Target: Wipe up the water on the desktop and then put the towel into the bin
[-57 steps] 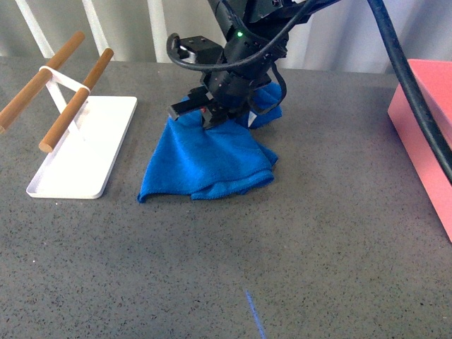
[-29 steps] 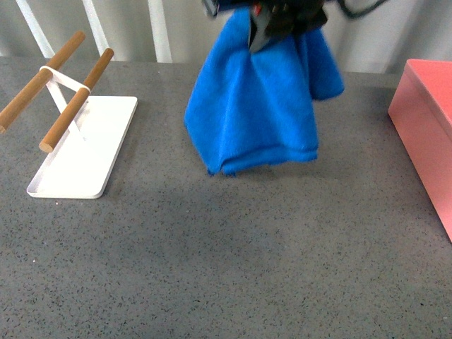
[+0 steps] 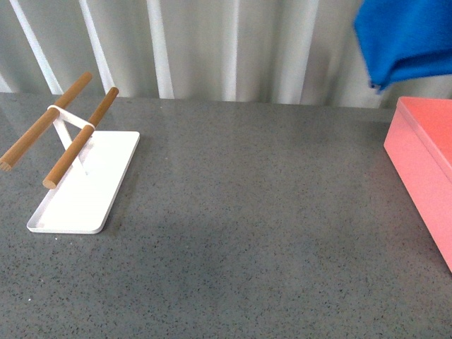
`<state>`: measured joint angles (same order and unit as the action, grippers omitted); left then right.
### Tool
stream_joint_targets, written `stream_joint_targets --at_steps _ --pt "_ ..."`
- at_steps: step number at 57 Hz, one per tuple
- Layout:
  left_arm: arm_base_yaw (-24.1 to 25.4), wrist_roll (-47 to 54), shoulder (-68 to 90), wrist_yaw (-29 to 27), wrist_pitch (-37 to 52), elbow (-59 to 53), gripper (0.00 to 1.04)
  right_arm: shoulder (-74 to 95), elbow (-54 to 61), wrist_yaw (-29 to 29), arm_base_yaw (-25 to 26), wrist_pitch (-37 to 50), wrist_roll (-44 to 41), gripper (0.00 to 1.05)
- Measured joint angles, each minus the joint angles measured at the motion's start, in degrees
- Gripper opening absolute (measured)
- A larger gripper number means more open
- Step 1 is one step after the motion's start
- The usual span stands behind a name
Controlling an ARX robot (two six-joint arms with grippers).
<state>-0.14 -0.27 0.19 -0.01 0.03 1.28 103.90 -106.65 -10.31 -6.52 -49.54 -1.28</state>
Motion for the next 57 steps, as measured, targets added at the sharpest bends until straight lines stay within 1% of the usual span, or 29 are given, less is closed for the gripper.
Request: stream_joint_targets --at_steps 11,19,25,44,54,57 --pt "0.0 0.0 0.0 0.0 0.0 0.0 0.98 -7.7 12.5 0.3 6.7 2.3 0.4 0.04" --pt "0.0 0.0 0.0 0.0 0.0 0.0 0.98 -11.1 20.3 2.3 9.9 4.1 1.5 0.04" --pt "0.0 0.0 0.0 0.0 0.0 0.0 0.98 -11.5 24.5 2.5 12.2 4.8 1.7 0.04" --pt "0.0 0.0 0.0 0.0 0.0 0.0 0.98 -8.8 24.9 4.8 18.6 5.8 0.8 0.04" --pt "0.0 0.0 0.0 0.0 0.0 0.0 0.98 -5.6 21.4 3.6 19.4 5.1 0.5 0.04" --pt "0.0 0.0 0.0 0.0 0.0 0.0 0.98 -4.3 19.5 2.3 19.2 3.0 0.2 0.04"
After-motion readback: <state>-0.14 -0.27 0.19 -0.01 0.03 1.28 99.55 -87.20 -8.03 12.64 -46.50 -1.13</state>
